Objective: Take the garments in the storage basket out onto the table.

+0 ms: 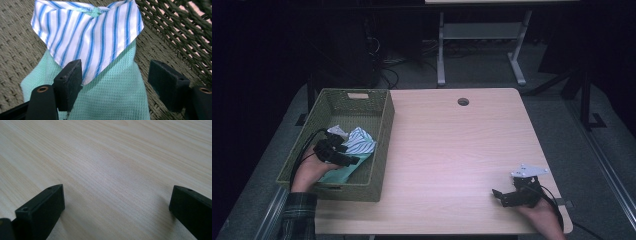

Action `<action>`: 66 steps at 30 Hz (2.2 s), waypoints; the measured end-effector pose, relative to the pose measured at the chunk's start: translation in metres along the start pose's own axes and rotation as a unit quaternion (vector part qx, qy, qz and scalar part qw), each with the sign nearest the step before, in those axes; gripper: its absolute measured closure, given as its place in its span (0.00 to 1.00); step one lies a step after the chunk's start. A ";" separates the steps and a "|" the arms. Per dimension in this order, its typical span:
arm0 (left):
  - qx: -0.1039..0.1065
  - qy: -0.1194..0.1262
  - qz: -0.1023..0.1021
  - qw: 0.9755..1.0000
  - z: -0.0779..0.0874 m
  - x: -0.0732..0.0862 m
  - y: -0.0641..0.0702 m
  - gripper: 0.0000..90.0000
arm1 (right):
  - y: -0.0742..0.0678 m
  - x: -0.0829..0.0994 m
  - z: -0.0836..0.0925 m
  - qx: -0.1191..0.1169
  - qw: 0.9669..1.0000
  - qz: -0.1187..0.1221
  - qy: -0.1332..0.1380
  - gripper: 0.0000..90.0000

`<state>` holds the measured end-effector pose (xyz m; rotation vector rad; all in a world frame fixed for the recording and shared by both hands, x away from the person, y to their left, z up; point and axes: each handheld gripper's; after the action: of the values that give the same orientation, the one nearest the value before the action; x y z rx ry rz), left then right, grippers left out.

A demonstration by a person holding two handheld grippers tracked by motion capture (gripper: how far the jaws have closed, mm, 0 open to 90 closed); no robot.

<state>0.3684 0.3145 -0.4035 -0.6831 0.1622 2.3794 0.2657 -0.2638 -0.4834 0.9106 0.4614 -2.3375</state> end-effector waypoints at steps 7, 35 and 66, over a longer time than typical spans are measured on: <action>-0.005 -0.029 -0.006 1.000 -0.011 0.001 0.001 0.29 | 0.000 0.000 0.000 0.000 1.000 0.000 0.000 0.00; -0.043 -0.092 0.013 0.995 -0.019 0.003 -0.002 0.68 | 0.000 0.000 0.000 0.000 1.000 0.000 0.000 0.00; 0.064 0.129 0.161 0.976 0.032 0.010 -0.029 0.89 | 0.000 0.000 0.000 -0.001 1.000 0.000 0.000 0.00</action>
<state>0.3660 0.3522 -0.3794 -0.9636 0.5716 2.5448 0.2656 -0.2637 -0.4833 0.9091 0.4624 -2.3371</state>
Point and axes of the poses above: each handheld gripper's, and its own axes: z roughly backward along the jaws, x roughly out of its underside, y roughly to its right, and after that the axes turned 6 degrees about -x, right-handed
